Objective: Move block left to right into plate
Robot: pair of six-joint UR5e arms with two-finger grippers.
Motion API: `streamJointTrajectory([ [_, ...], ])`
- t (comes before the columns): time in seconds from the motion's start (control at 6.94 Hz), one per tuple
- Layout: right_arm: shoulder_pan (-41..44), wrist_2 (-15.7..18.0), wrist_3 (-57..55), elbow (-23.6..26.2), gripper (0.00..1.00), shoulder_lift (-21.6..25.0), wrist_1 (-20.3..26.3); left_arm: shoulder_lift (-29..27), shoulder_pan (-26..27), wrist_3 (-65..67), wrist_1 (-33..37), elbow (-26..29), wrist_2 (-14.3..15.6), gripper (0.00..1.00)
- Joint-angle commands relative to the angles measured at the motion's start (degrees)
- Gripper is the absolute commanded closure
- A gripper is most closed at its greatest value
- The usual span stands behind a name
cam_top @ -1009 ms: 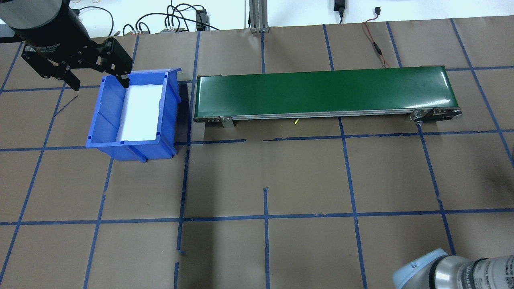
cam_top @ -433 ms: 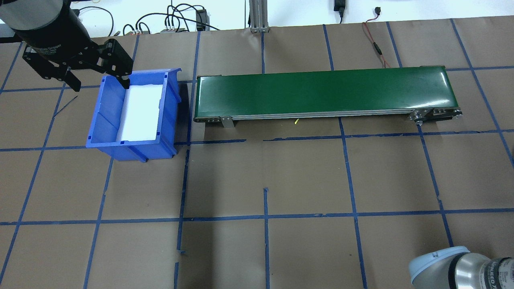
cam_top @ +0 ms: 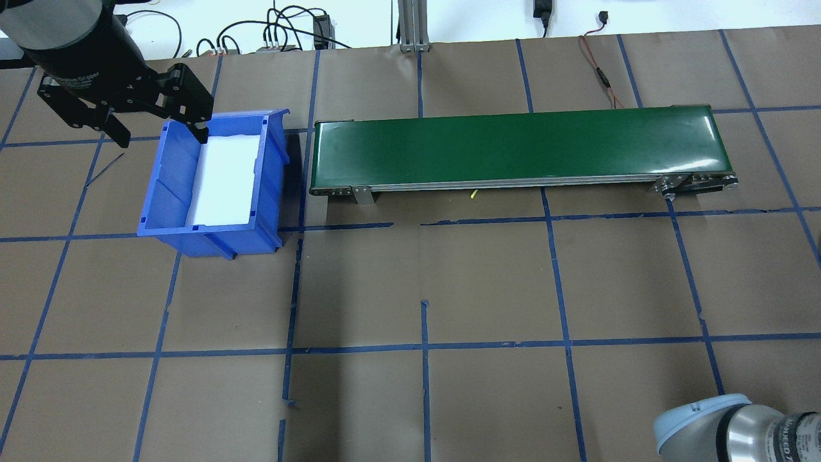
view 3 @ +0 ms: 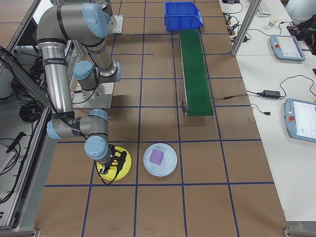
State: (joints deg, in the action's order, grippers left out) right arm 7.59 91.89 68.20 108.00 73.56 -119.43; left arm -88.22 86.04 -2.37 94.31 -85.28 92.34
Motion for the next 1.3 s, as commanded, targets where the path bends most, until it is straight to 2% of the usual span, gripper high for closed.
streamJointTrajectory([
  [0.0,1.1,0.0,-0.3,-0.3,0.33,0.8,0.3,0.0,0.0,0.0,0.0,0.0,-0.1,0.0],
  [0.14,1.2,-2.4,0.1,-0.3,0.01,0.6,0.1,0.0,0.1,0.0,0.0,0.2,-0.1,0.0],
  [0.72,1.5,-2.8,-0.3,-0.2,0.0,0.9,0.0,0.0,-0.1,0.0,-0.5,0.3,-0.1,0.0],
  [0.87,4.2,-2.9,-1.6,-1.1,0.0,1.8,-0.2,0.0,0.0,0.0,-0.4,0.1,-0.1,0.0],
  [1.01,9.8,-3.1,-2.8,-4.3,0.0,4.2,0.5,0.0,0.0,0.0,-0.5,0.2,-0.1,0.0],
  [1.15,14.5,-3.2,-4.5,-6.5,0.0,7.5,3.1,0.0,0.0,0.0,-0.5,0.2,-0.1,0.0],
])
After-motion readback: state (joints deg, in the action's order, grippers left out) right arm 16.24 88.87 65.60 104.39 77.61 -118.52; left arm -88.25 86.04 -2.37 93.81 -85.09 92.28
